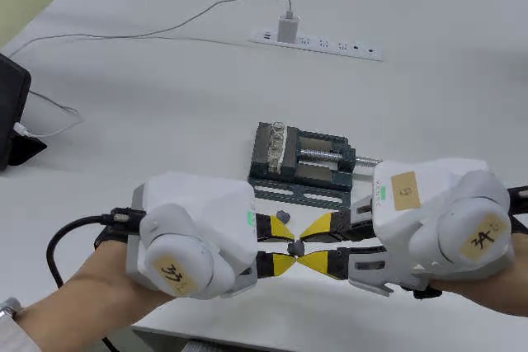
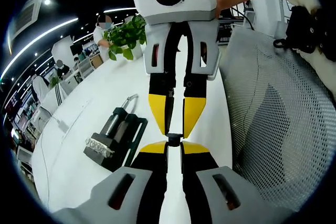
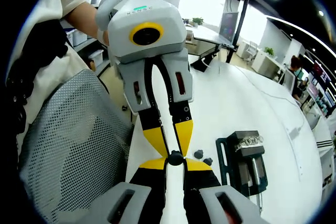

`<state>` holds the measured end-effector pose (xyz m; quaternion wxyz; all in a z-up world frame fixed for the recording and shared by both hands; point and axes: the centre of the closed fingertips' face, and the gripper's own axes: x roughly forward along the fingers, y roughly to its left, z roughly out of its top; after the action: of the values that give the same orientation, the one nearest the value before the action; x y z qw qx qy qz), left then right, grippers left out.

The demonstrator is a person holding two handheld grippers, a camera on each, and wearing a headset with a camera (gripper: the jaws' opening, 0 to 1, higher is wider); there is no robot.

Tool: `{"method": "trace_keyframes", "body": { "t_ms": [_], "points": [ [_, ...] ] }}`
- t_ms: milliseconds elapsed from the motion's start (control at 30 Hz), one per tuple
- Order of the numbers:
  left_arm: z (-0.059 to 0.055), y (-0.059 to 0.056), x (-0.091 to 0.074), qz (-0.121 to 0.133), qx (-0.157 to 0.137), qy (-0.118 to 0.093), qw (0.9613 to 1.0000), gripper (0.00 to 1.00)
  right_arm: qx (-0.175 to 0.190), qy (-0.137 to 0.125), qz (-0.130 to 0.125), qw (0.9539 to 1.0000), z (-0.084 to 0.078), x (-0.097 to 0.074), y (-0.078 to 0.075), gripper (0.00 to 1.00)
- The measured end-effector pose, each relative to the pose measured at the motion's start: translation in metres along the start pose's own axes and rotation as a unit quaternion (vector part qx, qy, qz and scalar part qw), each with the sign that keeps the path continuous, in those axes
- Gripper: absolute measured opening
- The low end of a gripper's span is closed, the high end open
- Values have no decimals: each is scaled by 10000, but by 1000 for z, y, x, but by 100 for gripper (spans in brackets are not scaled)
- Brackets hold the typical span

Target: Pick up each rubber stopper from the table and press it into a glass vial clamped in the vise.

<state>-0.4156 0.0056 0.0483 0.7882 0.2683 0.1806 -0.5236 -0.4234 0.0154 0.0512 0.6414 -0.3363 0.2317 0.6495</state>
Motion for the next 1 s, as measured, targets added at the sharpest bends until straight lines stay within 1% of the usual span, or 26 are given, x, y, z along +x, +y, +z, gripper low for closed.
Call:
{"method": "trace_keyframes", "body": {
  "t_ms": [167,267,400,467,533,567,767,867,1000],
  "points": [
    [0,-1,0,-40,29,-4,10000,5,-22,11,10,10000,0,0,1,8],
    [1,-2,0,-53,-26,-51,10000,5,7,-23,39,10000,0,-1,1,8],
    [3,-1,-1,-52,-70,-99,9999,4,303,-157,107,9994,0,-3,0,8],
    [3,0,-1,-40,-54,-104,9999,4,529,-266,196,9981,2,-5,0,10],
    [3,0,-2,-41,-38,-113,9999,4,662,-371,222,9969,4,-7,-1,11],
    [4,0,-2,-47,-52,-126,9999,4,709,-383,219,9965,4,-7,-2,10],
    [6,0,-3,-47,-12,-177,9998,4,838,-434,278,9952,1,-7,-3,10],
    [9,-1,-3,-46,-51,-234,9997,4,852,-444,355,9947,0,-6,1,10],
    [8,-1,-3,-49,-89,-251,9996,4,872,-443,357,9946,1,-6,1,9]
  ]
}}
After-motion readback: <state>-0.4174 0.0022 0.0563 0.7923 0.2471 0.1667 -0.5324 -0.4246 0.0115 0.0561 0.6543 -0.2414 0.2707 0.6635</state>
